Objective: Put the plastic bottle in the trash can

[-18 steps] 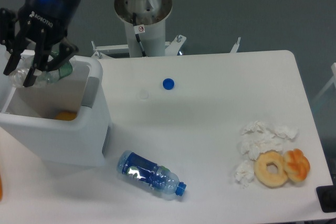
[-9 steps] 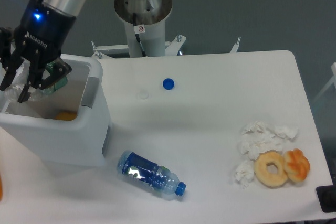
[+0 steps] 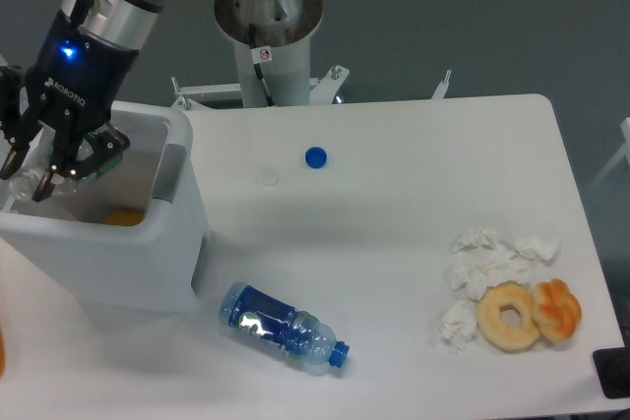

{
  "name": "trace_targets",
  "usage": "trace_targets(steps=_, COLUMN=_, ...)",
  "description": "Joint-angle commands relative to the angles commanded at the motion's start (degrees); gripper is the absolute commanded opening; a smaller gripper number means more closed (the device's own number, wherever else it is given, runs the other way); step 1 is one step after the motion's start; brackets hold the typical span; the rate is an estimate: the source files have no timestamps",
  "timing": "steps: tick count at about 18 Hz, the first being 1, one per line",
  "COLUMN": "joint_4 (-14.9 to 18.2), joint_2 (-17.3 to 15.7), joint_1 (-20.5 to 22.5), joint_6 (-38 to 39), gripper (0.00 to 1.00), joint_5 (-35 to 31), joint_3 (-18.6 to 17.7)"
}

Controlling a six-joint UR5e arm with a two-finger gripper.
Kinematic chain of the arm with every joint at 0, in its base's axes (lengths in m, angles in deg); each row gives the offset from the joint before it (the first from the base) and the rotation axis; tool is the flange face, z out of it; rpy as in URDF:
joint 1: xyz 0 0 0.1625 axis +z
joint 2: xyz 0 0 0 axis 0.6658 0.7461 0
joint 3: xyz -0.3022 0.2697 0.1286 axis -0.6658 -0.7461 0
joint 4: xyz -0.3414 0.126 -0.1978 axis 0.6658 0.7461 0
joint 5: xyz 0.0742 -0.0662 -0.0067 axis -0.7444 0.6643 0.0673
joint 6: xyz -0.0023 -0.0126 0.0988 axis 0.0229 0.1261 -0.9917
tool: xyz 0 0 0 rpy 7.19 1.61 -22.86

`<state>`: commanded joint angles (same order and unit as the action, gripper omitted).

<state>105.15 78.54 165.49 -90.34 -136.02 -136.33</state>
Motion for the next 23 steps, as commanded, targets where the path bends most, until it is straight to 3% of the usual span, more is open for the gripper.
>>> trace_targets(steps=3, joint_4=-0.09, joint_2=-0.26, joint_1=0.0, joint_6=-0.35, gripper=0.56, joint_5=0.0, joint_3=-0.62)
trace_targets(steps=4, joint_4=-0.09, joint_2=-0.44, joint_1=0.0, joint_6=-0.44, gripper=0.63, joint_5=0.0, joint_3=-0.7)
trace_targets(steps=6, joint_4=-0.09, joint_2=-0.61, joint_1=0.0, joint_6=-0.62, gripper=0.67, joint_5=0.09, joint_3=-0.7)
trace_targets(steps=7, joint_4=-0.09, joint_2=-0.62, joint_1=0.09, joint_6=-0.97, gripper=0.76, joint_5=0.09, joint_3=-0.7)
trace_targets(steps=8, joint_4=-0.09, joint_2=-0.62, joint_1=0.44, joint_6=-2.1, gripper=0.96, joint_5=0.09, joint_3=-0.62)
trace_targets(steps=9, joint_4=0.0, joint_2=-0.53, joint_1=0.87, joint_6=-3.59, gripper=1.0, joint_5=0.0, joint_3=-0.62)
trace_targets(steps=16, joint_4=0.26, joint_2=-0.26, joint_1=8.95, joint_6=-10.98, gripper=1.0, joint_5=-1.05, joint_3=-0.79)
trace_targets(steps=23, joint_4=0.53, joint_2=0.61, joint_1=15.2, joint_6=-22.22, gripper=1.0, joint_5=-8.86, joint_3=-1.32)
